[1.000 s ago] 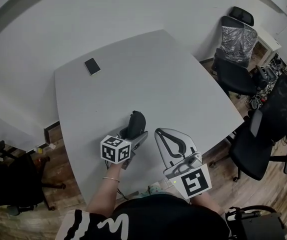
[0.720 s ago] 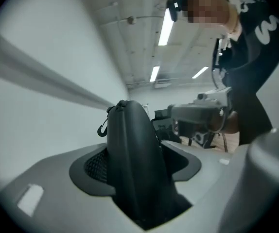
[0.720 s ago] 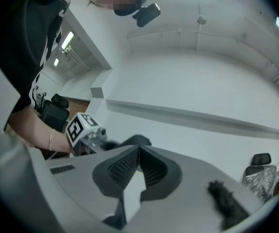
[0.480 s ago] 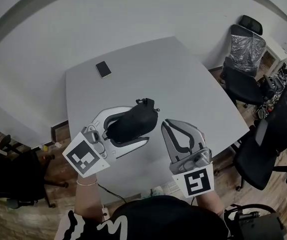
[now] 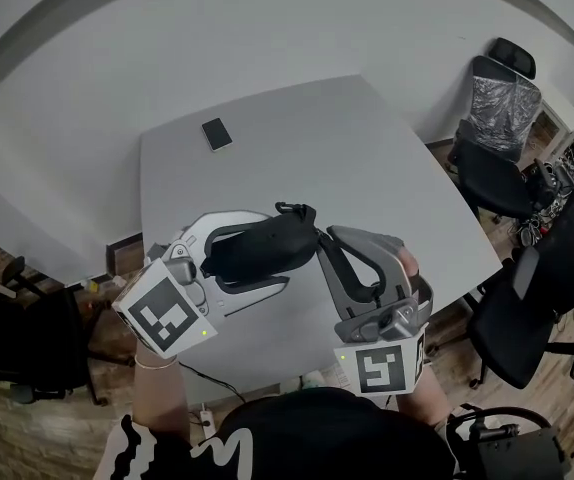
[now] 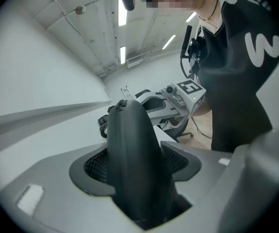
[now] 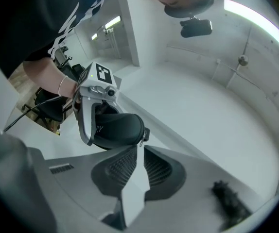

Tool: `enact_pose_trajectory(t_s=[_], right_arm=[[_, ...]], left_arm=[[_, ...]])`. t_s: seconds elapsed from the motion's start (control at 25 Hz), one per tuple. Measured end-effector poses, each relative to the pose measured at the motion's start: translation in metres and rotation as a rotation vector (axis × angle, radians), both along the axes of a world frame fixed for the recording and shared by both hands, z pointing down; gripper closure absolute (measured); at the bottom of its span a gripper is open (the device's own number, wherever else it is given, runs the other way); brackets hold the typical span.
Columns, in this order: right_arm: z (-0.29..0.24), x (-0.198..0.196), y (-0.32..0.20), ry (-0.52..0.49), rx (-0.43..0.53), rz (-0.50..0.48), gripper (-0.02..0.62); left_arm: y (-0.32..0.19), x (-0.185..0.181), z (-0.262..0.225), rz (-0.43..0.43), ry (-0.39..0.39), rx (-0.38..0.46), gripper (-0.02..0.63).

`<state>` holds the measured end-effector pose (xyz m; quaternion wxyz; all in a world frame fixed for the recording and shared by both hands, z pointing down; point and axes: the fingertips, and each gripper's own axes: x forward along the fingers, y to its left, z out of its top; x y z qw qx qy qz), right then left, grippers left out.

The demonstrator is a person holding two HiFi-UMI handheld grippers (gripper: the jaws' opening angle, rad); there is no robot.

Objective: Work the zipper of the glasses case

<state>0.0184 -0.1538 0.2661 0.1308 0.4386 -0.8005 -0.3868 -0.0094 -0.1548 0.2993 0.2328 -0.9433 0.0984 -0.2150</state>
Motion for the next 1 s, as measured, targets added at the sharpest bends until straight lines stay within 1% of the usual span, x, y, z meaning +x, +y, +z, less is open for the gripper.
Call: enact_pose_trajectory(t_s=[0.08,0.16,0.24,0.36,0.56,0.72,0.88,0.96,1.0], right_arm=[[0.001,-0.003,0.000,0.039,0.014,0.007,0.566],[0.002,-0.003,0.000,0.075,0.021,0.010,0.566],[0.001,-0.001,0.002,0.077,0.025,0.005,0.566],[-0.004,-0.001,0.006,0.060,0.037,-0.011,0.566],[-0.001,-0.006,0.008,0.153,0.088,-0.004,0.567],[-0.003,-0.010,0.004,0.183,0.100,-0.019,0.586],[-0.002,-0.015,0.005,0.185,0.115,-0.056,0.589],[-0.001,-0.016,0.005,0.168,0.111,-0.067,0.589],[-0.001,-0.016,0.004,0.159,0.109,-0.067,0.589]], left_arm=[[-0.001,-0.007,0.006,-0.023,-0.066,0.006,0.298],[0.000,-0.009,0.007,-0.029,-0.107,0.013,0.298],[0.003,-0.009,0.007,-0.033,-0.141,0.018,0.298],[0.007,-0.010,0.008,-0.031,-0.177,0.021,0.298],[0.008,-0.017,0.012,-0.021,-0.216,0.022,0.298],[0.007,-0.021,0.013,-0.007,-0.224,0.001,0.298],[0.002,-0.023,0.021,-0.023,-0.223,-0.021,0.297],[0.002,-0.024,0.024,-0.021,-0.199,-0.042,0.298],[0.002,-0.023,0.023,-0.016,-0.175,-0.051,0.300]])
